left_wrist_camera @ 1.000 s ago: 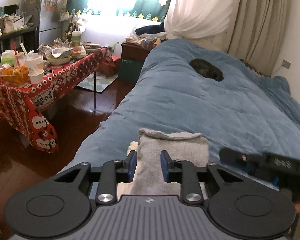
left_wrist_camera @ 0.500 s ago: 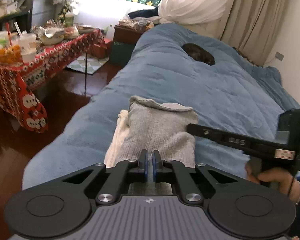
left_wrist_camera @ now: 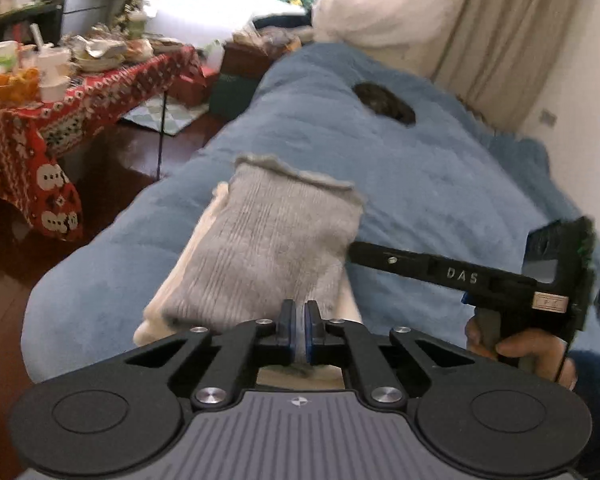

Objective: Fold clothes
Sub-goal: 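Lower the sweater onto the cream towel stack and open both grippers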

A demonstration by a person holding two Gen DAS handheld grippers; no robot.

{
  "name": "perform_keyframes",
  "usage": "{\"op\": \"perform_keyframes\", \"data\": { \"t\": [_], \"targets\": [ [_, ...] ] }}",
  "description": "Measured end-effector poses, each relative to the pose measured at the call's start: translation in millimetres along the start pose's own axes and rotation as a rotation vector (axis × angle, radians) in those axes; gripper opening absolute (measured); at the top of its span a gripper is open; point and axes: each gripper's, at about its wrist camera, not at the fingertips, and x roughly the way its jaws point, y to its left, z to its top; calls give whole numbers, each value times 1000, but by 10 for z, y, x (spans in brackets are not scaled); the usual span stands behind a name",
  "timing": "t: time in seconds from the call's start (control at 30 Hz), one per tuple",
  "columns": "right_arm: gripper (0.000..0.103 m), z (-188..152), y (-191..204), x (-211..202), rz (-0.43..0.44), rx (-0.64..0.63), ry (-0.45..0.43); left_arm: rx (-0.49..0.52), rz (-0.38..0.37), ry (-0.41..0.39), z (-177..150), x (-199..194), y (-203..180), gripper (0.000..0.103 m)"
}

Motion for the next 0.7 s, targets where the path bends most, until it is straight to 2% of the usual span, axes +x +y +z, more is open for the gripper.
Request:
{"op": "perform_keyframes", "data": {
  "t": [0.03, 0.1, 0.17, 0.23, 0.3, 0.43, 0.6, 0.7],
  "targets": [
    [21, 50, -90, 4, -15, 28, -8, -6, 8, -19, -12, -59, -20, 13],
    [21, 145, -250, 37, -58, 50, -15, -17, 23, -56, -35, -176, -61, 29],
    [21, 224, -331, 96, -117, -3, -4, 10, 59, -89, -74, -263, -135, 31],
    [21, 290, -360, 171, -180, -108, 21, 112, 130, -106, -157, -290, -283, 31],
    [21, 316, -366, 229, -186, -214, 62, 189, 161, -85, -238, -256, -390, 31],
    [21, 299, -228, 282, -217, -498, 96, 305, 196, -44, -339, -176, -499, 31],
    [22, 146, 70, 280, -242, -982, 142, 525, 286, -26, -436, -195, -744, 31],
    [22, -69, 201, 303, -242, -1319, 154, 680, 322, -6, -476, -186, -863, 31]
  ]
}}
